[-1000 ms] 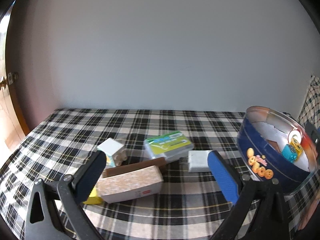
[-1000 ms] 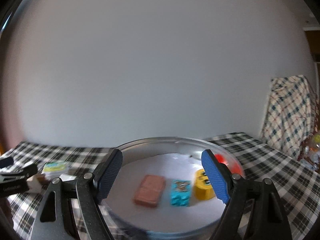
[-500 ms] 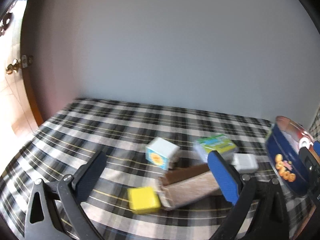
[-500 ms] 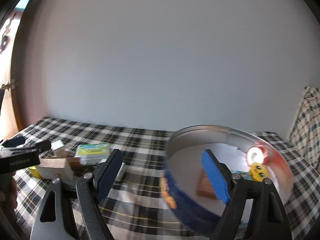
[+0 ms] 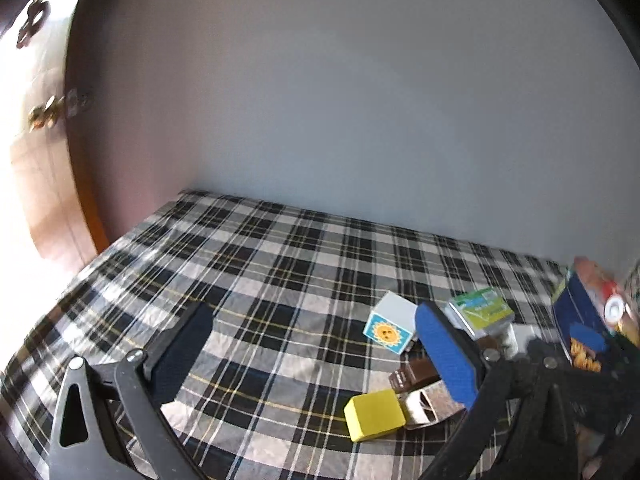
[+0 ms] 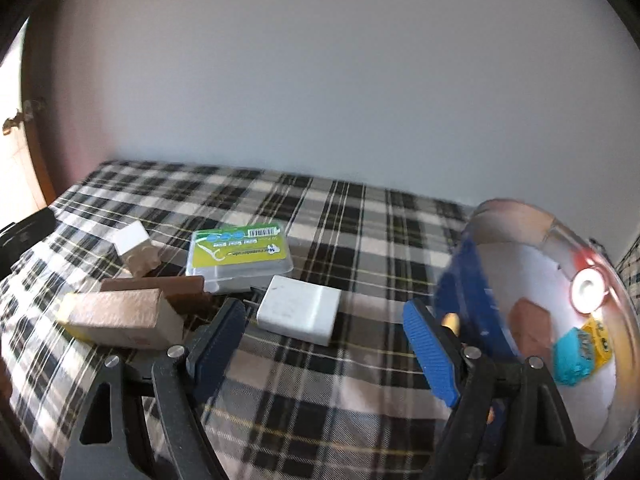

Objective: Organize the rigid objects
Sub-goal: 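Grasp the beige sponge block with the left tool while the right tool grasps the white charger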

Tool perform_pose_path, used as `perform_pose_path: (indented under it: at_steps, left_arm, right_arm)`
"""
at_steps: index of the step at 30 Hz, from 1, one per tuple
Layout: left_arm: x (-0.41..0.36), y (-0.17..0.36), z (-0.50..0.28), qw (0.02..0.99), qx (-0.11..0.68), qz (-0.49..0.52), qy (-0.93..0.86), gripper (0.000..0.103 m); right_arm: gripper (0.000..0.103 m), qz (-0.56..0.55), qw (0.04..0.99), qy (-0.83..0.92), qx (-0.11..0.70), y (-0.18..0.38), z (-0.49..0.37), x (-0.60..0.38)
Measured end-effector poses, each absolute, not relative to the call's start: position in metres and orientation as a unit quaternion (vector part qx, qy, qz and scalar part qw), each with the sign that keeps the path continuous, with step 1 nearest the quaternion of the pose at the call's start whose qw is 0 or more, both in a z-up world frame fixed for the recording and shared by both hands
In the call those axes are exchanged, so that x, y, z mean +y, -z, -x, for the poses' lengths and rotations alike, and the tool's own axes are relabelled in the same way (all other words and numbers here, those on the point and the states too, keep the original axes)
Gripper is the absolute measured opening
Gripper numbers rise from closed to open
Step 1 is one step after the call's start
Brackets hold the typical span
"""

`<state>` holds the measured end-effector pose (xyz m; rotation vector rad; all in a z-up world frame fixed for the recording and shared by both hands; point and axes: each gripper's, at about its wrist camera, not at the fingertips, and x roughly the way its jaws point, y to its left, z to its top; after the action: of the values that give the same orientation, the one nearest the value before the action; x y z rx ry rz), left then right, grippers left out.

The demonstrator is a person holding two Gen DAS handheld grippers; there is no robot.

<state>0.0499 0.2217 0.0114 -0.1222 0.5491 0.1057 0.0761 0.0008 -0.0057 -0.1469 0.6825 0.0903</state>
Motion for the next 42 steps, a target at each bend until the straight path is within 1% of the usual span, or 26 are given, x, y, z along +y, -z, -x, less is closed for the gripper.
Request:
perform_pose_path:
  at_steps: [5, 8, 9, 10, 12, 16, 19, 21, 23, 24, 25, 26, 27, 28, 31, 35, 36, 38, 40, 42]
  left_arm:
    - [0.202, -0.012, -0.050, 0.961, 0.274, -0.007, -0.022, 0.103]
    - [0.187, -0.009, -0.049, 0.958, 0.282, -0.053, 0.021, 0.103]
    - [0.181, -0.008, -0.048, 0.955, 0.287, -0.066, 0.037, 0.103]
    - [0.175, -0.005, -0.047, 0.952, 0.291, -0.079, 0.052, 0.103]
    - [0.163, -0.003, -0.045, 0.947, 0.293, -0.106, 0.077, 0.103]
    - [0.140, 0.002, -0.035, 0.941, 0.273, -0.166, 0.113, 0.102]
    - [0.134, 0.004, -0.034, 0.936, 0.277, -0.172, 0.135, 0.102]
    - [0.135, 0.004, -0.037, 0.933, 0.289, -0.158, 0.148, 0.101]
    - [0.137, 0.004, -0.041, 0.929, 0.303, -0.134, 0.162, 0.088]
    - [0.138, 0.005, -0.043, 0.927, 0.312, -0.126, 0.163, 0.085]
    - [0.140, 0.007, -0.047, 0.924, 0.327, -0.115, 0.163, 0.076]
    - [0.141, 0.010, -0.050, 0.919, 0.339, -0.105, 0.170, 0.059]
    - [0.141, 0.014, -0.051, 0.912, 0.355, -0.084, 0.190, 0.049]
    - [0.142, 0.016, -0.052, 0.904, 0.366, -0.065, 0.211, 0.043]
    - [0.137, 0.017, -0.046, 0.893, 0.373, -0.057, 0.245, 0.043]
    - [0.129, 0.022, -0.048, 0.891, 0.386, -0.069, 0.229, 0.044]
    - [0.129, 0.023, -0.049, 0.890, 0.391, -0.068, 0.224, 0.046]
    - [0.128, 0.026, -0.053, 0.890, 0.401, -0.072, 0.204, 0.062]
    - [0.125, 0.029, -0.054, 0.888, 0.410, -0.073, 0.194, 0.063]
    - [0.124, 0.032, -0.057, 0.885, 0.422, -0.067, 0.184, 0.060]
  right_arm:
    - [0.083, 0.044, 0.917, -0.042, 0.394, 0.022, -0.107, 0.010]
    - [0.083, 0.033, 0.908, -0.044, 0.415, 0.028, -0.116, 0.012]
    - [0.081, 0.026, 0.907, -0.048, 0.418, 0.029, -0.117, 0.011]
    - [0.071, 0.018, 0.904, -0.055, 0.423, 0.030, -0.118, 0.008]
    - [0.067, 0.018, 0.905, -0.055, 0.422, 0.030, -0.117, 0.005]
    - [0.067, 0.020, 0.903, -0.074, 0.422, 0.030, -0.113, 0.002]
    - [0.067, 0.012, 0.903, -0.087, 0.420, 0.029, -0.103, -0.006]
    - [0.067, 0.018, 0.905, -0.095, 0.413, 0.027, -0.090, -0.011]
    - [0.067, 0.026, 0.908, -0.103, 0.406, 0.025, -0.079, -0.015]
    - [0.067, 0.031, 0.909, -0.109, 0.402, 0.024, -0.071, -0.016]
    - [0.067, 0.034, 0.908, -0.113, 0.401, 0.024, -0.066, -0.017]
    - [0.067, 0.036, 0.907, -0.121, 0.401, 0.024, -0.059, -0.020]
    - [0.067, 0.036, 0.906, -0.128, 0.402, 0.024, -0.053, -0.023]
    - [0.067, 0.034, 0.905, -0.134, 0.403, 0.024, -0.048, -0.027]
    - [0.067, 0.024, 0.904, -0.142, 0.402, 0.024, -0.038, -0.038]
    - [0.067, 0.024, 0.909, -0.134, 0.395, 0.022, -0.037, -0.043]
    - [0.067, 0.024, 0.908, -0.135, 0.396, 0.022, -0.038, -0.044]
    - [0.067, 0.023, 0.907, -0.137, 0.397, 0.023, -0.039, -0.041]
    - [0.067, 0.022, 0.907, -0.139, 0.396, 0.023, -0.040, -0.040]
    - [0.067, 0.022, 0.908, -0.139, 0.396, 0.024, -0.042, -0.038]
